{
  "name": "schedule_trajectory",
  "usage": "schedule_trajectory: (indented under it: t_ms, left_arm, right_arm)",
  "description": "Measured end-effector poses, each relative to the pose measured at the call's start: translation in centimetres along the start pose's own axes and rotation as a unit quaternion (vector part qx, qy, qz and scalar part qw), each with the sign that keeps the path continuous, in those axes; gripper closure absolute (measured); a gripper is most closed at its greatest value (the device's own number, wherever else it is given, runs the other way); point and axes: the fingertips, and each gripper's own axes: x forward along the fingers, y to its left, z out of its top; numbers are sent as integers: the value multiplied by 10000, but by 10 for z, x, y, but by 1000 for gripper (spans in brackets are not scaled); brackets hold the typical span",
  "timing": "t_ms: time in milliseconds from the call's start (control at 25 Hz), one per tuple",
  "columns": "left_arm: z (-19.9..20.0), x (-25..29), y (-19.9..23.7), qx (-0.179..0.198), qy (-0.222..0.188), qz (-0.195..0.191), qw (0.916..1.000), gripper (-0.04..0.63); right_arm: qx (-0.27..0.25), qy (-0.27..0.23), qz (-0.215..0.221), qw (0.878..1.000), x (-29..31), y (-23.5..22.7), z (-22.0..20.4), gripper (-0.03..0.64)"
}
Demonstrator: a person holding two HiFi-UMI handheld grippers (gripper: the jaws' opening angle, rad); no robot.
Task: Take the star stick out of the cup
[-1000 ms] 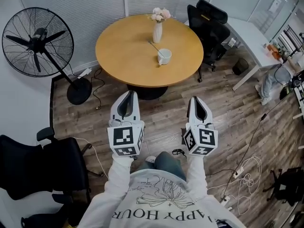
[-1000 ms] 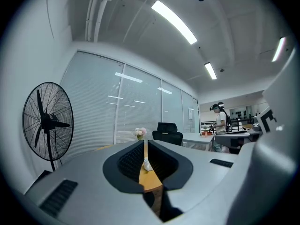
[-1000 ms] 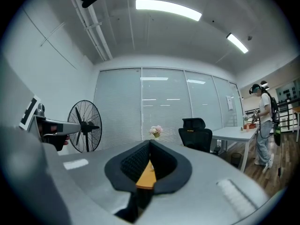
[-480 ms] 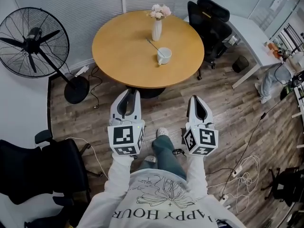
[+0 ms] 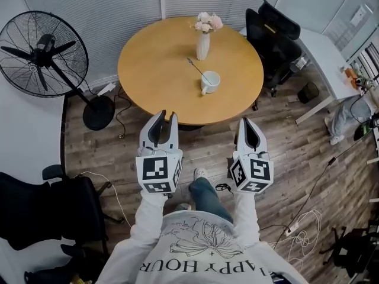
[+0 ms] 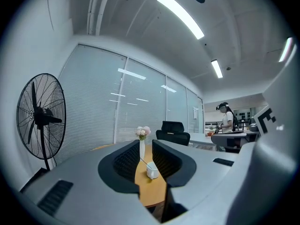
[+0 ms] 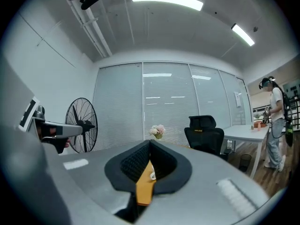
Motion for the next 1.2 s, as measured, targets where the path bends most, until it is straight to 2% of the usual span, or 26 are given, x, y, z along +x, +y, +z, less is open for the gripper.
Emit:
schedule_trajectory:
  t_ms: [600,1200]
  left_arm:
    - [24,139,-1,-37,-73,381,9992,526]
    - [10,228,-2,-292,134,751,9967,526]
  right_arm:
    - [12,7,465,9989,142,-63,17,606]
    - [158,104,750,9970,227,-112,9,606]
